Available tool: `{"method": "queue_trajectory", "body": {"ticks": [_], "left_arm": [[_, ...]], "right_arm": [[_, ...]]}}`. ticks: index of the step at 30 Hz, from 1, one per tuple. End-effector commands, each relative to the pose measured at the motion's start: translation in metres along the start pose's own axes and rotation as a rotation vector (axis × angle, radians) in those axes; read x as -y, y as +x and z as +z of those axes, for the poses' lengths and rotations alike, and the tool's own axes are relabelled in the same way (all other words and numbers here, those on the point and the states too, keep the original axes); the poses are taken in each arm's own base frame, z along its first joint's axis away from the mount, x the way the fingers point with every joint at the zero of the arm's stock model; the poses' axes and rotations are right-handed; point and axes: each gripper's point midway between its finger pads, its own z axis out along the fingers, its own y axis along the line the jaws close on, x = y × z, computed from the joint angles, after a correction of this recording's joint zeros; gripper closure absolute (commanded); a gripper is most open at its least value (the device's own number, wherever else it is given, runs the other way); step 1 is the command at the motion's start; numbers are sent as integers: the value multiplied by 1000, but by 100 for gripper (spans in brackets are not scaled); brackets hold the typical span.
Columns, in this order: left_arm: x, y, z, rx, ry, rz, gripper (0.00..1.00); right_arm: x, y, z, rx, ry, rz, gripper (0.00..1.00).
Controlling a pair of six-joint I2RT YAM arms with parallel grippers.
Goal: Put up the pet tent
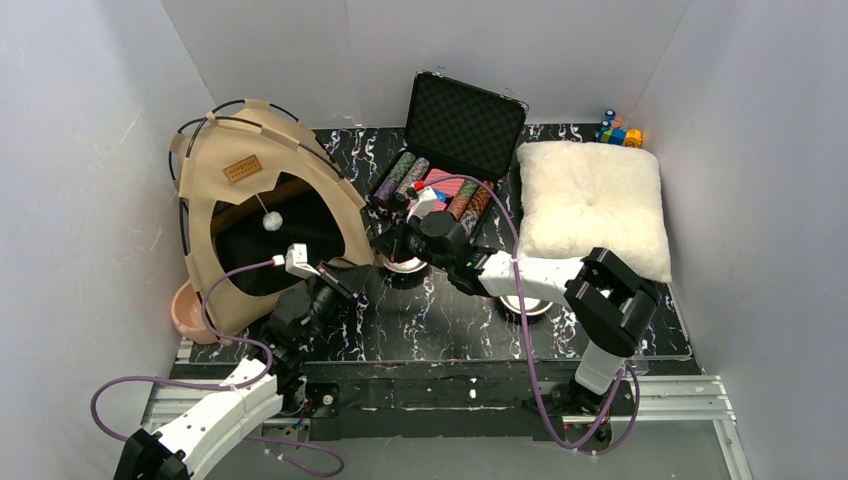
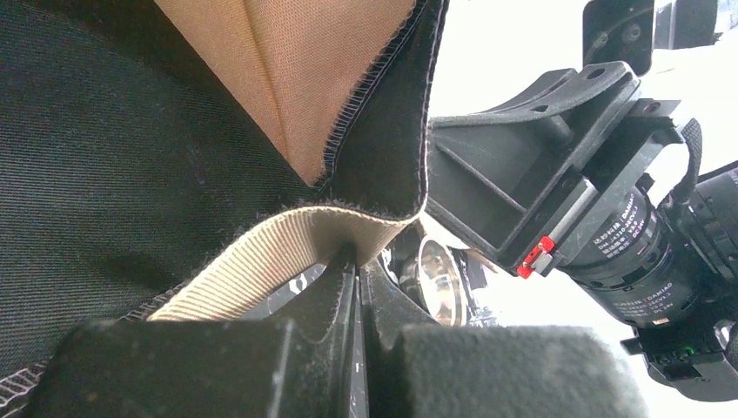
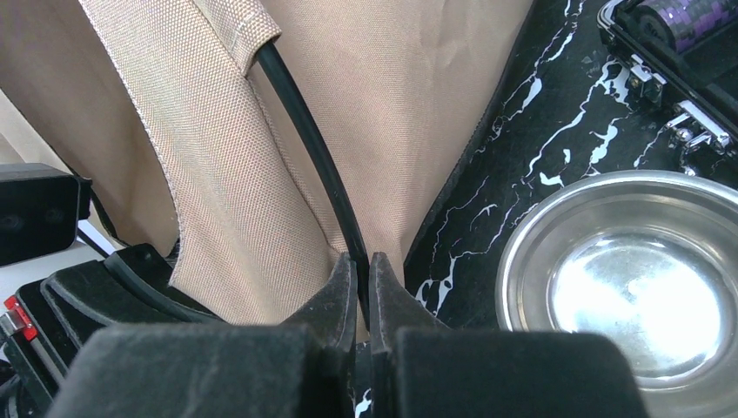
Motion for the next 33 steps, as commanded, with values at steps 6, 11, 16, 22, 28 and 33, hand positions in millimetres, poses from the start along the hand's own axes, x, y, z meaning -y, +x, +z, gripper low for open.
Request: {"method": "queue_trajectory", "body": {"ticks": [6, 11, 16, 22, 28, 33], "left_arm": [[-38, 76, -23, -339, -103, 2, 100], [-31, 70, -21, -318, -90, -3, 100], [-30, 68, -24, -313, -87, -14, 100], [-25, 67, -26, -307, -66, -29, 100], [-21, 63, -27, -291, -50, -26, 100], [-17, 58, -27, -275, -39, -18, 100]], "right_arm": [[-66, -139, -22, 479, -250, 165, 99], [-59, -130, -20, 465, -224, 140, 99], [-52, -129, -22, 475, -197, 105, 99], [-52, -128, -19, 471, -192, 71, 99], [-52, -126, -18, 465, -194, 65, 99], [-50, -124, -19, 461, -188, 60, 99]]}}
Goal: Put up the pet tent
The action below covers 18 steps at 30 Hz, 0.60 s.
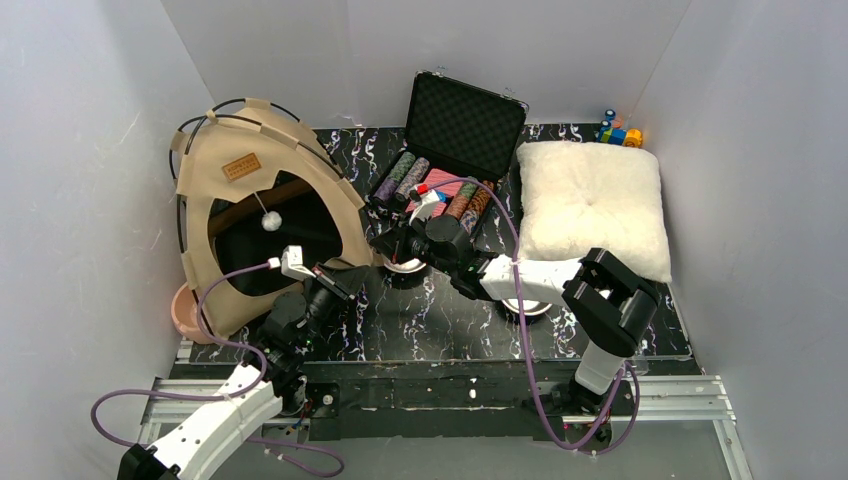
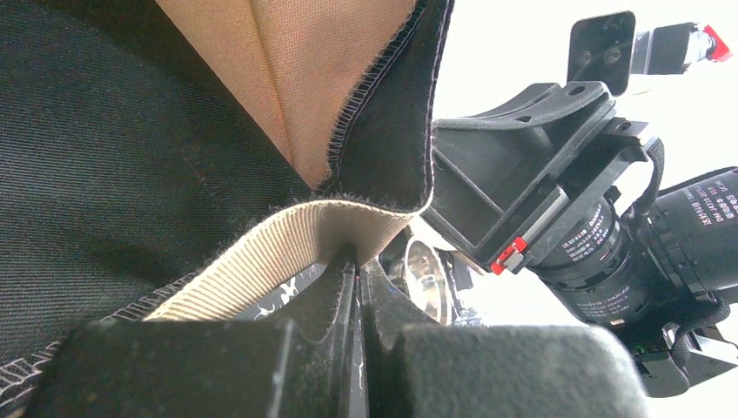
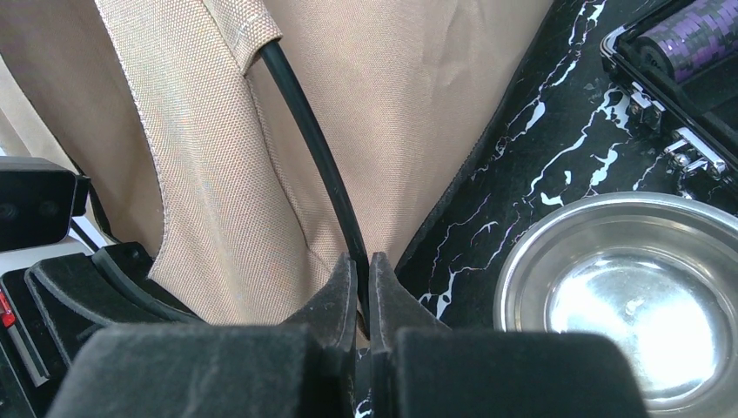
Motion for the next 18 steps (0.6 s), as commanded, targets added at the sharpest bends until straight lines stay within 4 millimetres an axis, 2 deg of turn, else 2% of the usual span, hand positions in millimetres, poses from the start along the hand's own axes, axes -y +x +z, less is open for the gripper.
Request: {"method": "queue_trajectory", "body": {"ticks": [1, 18], "left_arm": [[-25, 62, -22, -285, -51, 13, 100], [-11, 46, -19, -217, 3, 46, 100]], "right_arm": [[-47, -124, -9, 413, -144, 79, 99], [-49, -105, -7, 325, -171, 13, 99]]}}
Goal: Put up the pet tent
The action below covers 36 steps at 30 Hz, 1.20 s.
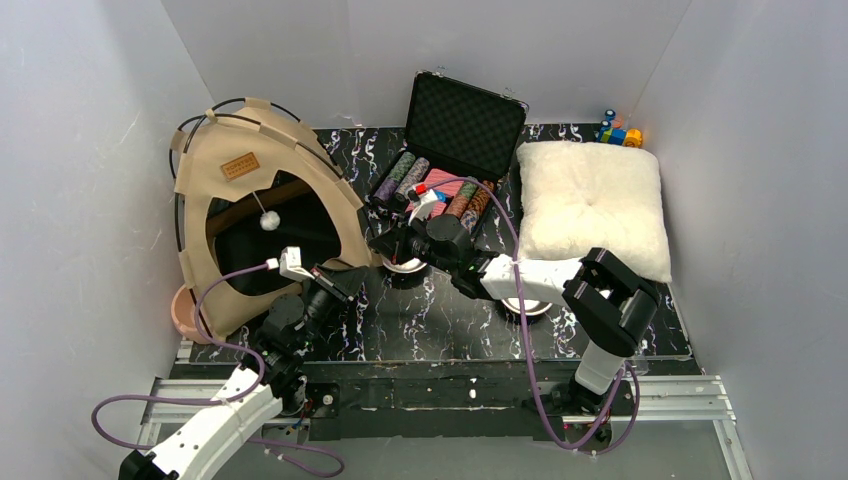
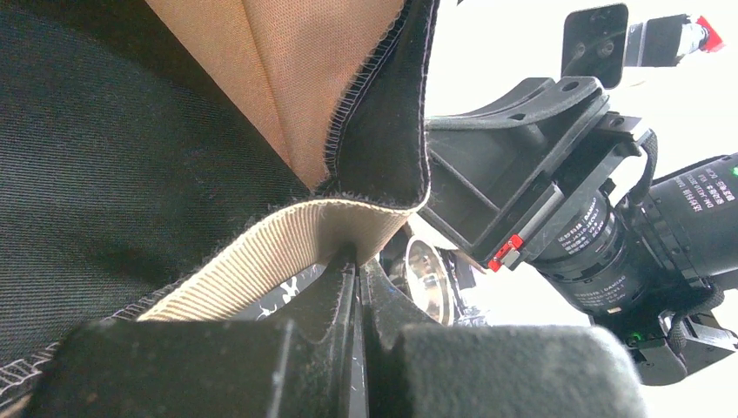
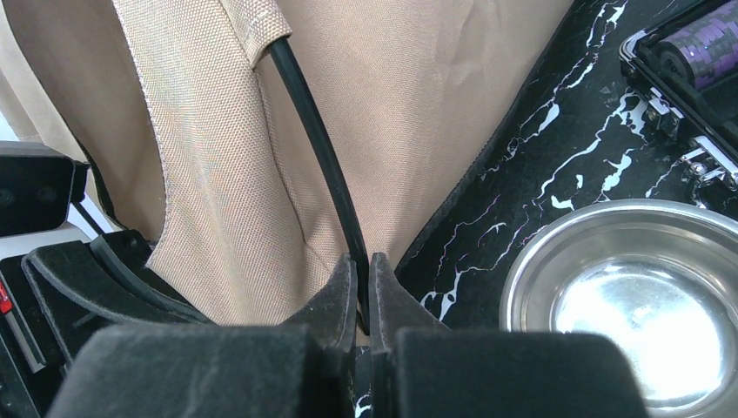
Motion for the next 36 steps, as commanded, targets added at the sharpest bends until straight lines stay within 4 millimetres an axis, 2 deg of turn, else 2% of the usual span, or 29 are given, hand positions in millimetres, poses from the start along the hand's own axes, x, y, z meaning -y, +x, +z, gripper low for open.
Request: {"method": "queue_trajectory", "body": {"ticks": [1, 9, 15, 24, 36], "left_arm": [[-12, 48, -16, -223, -8, 27, 100], [-10, 40, -14, -195, -14, 44, 100], [-3, 34, -12, -177, -1, 55, 100], [5, 24, -9, -142, 6, 66, 100], [15, 12, -12, -101, 24, 60, 100]], "right_arm": [[-43, -106, -7, 335, -138, 18, 99], [-52, -90, -7, 258, -208, -22, 99], [-51, -80, -7, 224, -220, -23, 99], [-38, -68, -10, 204, -181, -23, 99], [-28, -61, -10, 202, -151, -37, 99]]}}
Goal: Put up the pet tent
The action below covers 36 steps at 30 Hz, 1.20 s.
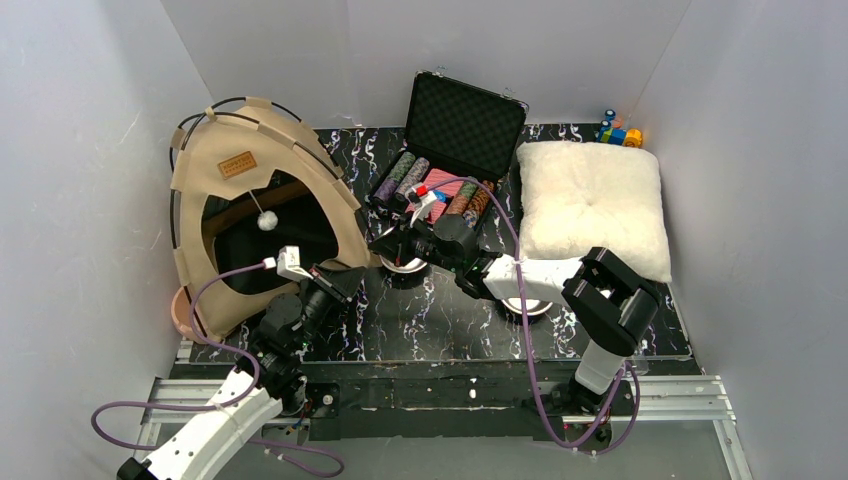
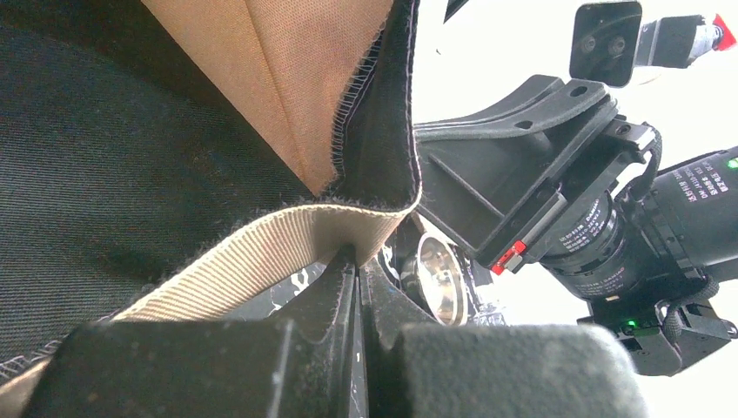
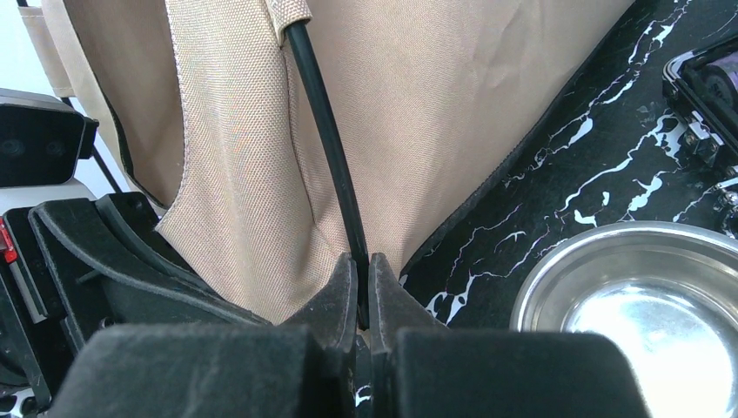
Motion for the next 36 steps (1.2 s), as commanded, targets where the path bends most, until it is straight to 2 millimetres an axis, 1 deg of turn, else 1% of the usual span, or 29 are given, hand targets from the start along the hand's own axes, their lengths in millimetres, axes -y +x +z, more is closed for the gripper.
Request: {"method": "queue_trajectory", "body": {"ticks": [1, 6, 10, 16, 18, 24, 27, 29, 36], "left_arm": [[12, 17, -7, -101, 43, 9, 100], [14, 14, -4, -82, 49, -5, 100], [17, 7, -1, -51, 54, -21, 100], [25, -1, 1, -19, 74, -47, 100], [27, -3, 2, -7, 81, -61, 100], [32, -7, 1, 10, 100, -100, 100], [31, -6, 2, 7, 102, -114, 100], [30, -5, 2, 13, 99, -119, 100], [29, -4, 6, 21, 105, -146, 100]], "right_arm": [[-18, -63, -4, 221, -40, 3, 99], [-17, -57, -4, 207, -42, 14, 99], [-16, -50, -4, 194, -41, 21, 99], [-13, -46, -6, 197, -35, 31, 99], [-10, -46, -7, 210, -20, 42, 99], [-4, -53, -16, 289, 19, 56, 99], [-5, -56, -18, 307, 19, 66, 99], [-9, -57, -18, 310, 7, 73, 99], [-16, -48, -15, 293, -5, 84, 99]]}}
